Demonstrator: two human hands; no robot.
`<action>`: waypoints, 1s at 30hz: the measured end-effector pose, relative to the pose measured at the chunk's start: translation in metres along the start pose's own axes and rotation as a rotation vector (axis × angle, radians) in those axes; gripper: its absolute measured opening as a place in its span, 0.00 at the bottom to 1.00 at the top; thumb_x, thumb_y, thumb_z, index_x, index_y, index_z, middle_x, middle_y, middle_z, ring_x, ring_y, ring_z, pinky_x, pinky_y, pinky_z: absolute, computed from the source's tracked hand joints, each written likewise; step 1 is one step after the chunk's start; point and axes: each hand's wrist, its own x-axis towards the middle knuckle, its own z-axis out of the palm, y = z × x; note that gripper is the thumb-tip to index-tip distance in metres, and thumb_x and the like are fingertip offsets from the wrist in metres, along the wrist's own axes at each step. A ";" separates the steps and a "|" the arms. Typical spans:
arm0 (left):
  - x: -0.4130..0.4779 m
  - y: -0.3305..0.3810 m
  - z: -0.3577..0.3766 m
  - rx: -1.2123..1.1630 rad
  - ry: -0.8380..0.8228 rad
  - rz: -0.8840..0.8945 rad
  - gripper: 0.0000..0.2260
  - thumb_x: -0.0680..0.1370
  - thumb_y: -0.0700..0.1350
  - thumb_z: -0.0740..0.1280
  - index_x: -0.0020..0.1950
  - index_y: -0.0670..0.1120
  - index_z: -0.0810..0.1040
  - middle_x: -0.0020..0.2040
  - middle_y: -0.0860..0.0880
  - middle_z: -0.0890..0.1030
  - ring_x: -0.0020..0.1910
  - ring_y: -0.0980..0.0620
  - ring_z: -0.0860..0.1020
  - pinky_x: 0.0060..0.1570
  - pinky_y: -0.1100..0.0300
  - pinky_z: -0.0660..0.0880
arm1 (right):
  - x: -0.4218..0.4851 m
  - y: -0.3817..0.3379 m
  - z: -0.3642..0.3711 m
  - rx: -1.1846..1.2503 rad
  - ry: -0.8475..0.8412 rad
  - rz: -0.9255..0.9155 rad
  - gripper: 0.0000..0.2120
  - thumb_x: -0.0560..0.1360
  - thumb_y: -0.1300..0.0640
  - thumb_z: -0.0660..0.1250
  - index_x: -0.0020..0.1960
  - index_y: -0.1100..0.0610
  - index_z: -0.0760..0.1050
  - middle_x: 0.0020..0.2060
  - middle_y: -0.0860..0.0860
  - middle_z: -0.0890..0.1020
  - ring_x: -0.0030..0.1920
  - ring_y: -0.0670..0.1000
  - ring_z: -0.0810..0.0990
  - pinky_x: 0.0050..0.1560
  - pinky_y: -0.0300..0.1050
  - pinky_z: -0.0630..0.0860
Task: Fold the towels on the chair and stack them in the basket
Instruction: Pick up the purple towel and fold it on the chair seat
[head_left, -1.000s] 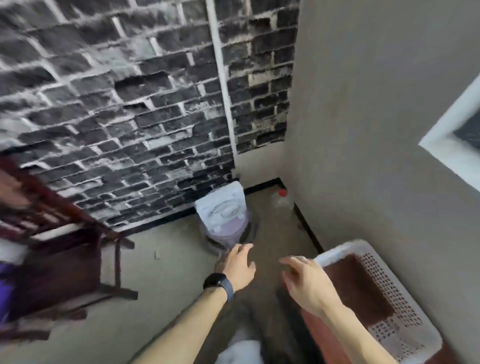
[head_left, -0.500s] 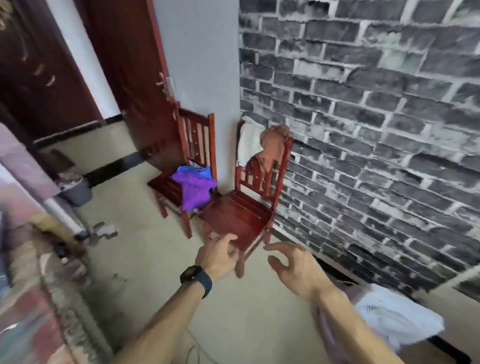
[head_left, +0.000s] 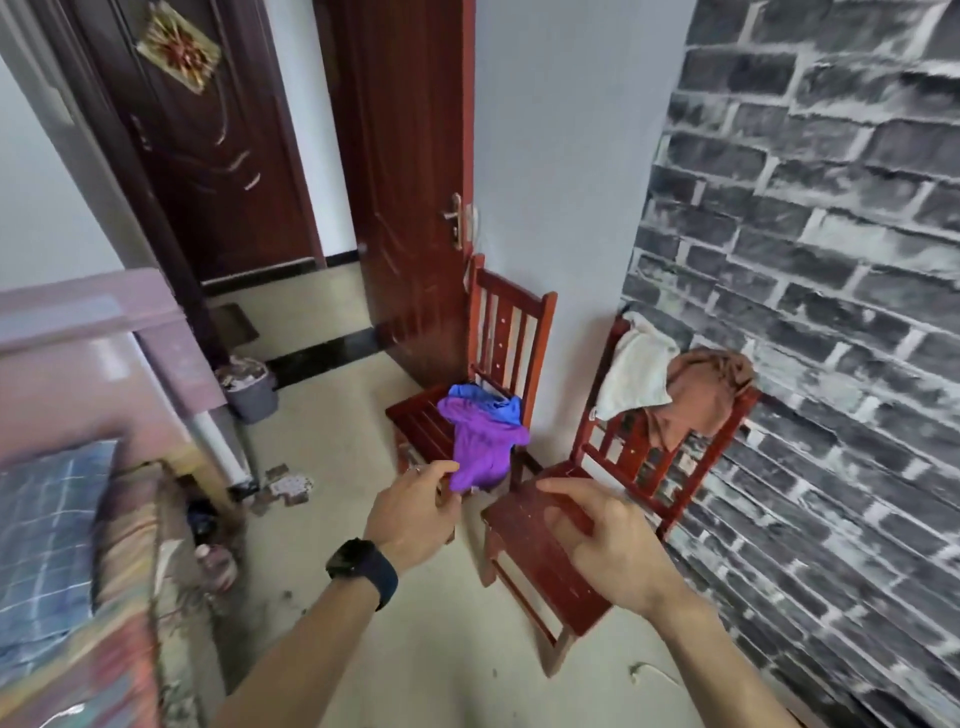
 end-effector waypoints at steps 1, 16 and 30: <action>0.015 0.000 -0.003 -0.008 0.009 0.003 0.19 0.79 0.52 0.62 0.70 0.57 0.70 0.64 0.51 0.77 0.62 0.50 0.75 0.59 0.55 0.72 | 0.016 0.003 -0.001 -0.007 -0.010 0.000 0.15 0.79 0.50 0.66 0.65 0.42 0.77 0.62 0.40 0.79 0.62 0.41 0.76 0.64 0.32 0.68; 0.261 -0.024 -0.013 -0.021 0.073 -0.111 0.20 0.79 0.51 0.63 0.72 0.54 0.70 0.68 0.51 0.76 0.66 0.50 0.73 0.68 0.54 0.67 | 0.290 0.076 -0.004 0.176 -0.082 0.007 0.12 0.80 0.50 0.65 0.62 0.38 0.74 0.48 0.41 0.80 0.32 0.42 0.78 0.34 0.31 0.71; 0.492 -0.154 0.052 0.029 -0.246 -0.197 0.20 0.79 0.50 0.63 0.71 0.53 0.70 0.67 0.50 0.76 0.65 0.49 0.74 0.66 0.54 0.69 | 0.499 0.167 0.125 0.126 -0.226 0.314 0.14 0.80 0.52 0.65 0.65 0.46 0.77 0.57 0.38 0.79 0.60 0.43 0.78 0.58 0.37 0.68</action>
